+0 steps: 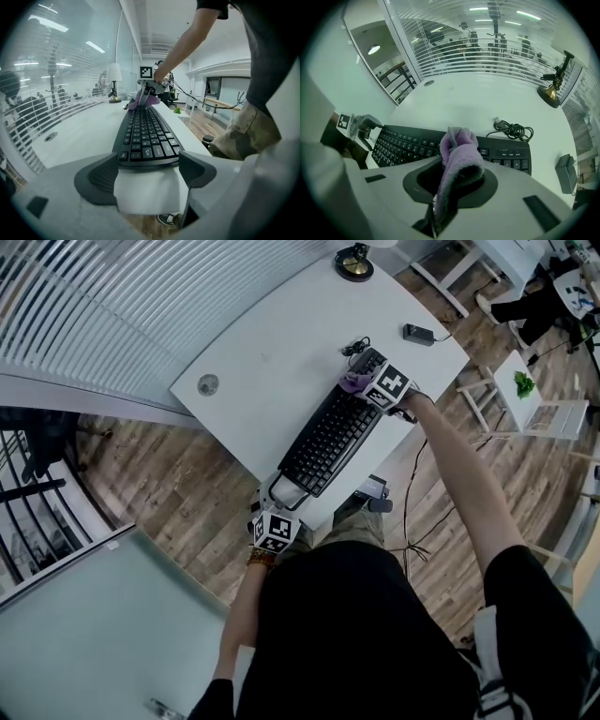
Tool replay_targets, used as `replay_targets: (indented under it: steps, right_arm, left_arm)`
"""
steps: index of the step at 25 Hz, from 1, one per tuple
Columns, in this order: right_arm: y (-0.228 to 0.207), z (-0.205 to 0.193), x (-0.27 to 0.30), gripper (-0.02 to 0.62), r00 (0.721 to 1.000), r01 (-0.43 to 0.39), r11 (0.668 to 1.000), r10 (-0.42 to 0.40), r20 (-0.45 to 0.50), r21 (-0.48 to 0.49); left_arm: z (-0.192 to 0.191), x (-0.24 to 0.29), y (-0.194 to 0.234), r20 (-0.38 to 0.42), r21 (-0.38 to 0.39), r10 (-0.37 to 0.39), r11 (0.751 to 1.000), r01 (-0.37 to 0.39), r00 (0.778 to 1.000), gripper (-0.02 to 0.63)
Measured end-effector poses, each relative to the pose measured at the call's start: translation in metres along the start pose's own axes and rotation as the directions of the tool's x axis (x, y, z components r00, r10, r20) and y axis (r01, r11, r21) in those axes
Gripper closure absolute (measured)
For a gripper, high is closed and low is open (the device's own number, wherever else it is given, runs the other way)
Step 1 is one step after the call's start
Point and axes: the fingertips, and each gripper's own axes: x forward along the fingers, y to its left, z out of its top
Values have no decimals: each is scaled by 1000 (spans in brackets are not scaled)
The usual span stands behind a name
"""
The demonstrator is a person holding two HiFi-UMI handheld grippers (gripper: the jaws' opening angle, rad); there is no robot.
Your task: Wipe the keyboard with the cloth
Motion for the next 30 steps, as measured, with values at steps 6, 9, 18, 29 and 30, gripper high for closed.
replay_targets:
  steps: [6,9,18,29,30]
  right_arm:
    - [2,0,1,537,999,45,999,-45,12,20]
    - [5,0,0,537,998,65,998,-66,13,23]
    - [8,-1,1,538,995,99,995,-99,11,19]
    - [29,4,6,540,994,94,992,-98,41,83]
    - [33,5,8,540,993,110,991,-114,41,78]
  left_arm:
    - [0,1,0,-9,-4,-1,1000,1,1000,207]
    - [0,0,-1,-6,-2,2,1000,-2,1000,207]
    - [0,1,-2,1,-1,-1,1000,1,1000,207]
    - [0,-1,-1,9,5,0,1000,0,1000,207]
    - [0,-1,-1,8,6,-1,1000,1,1000,207]
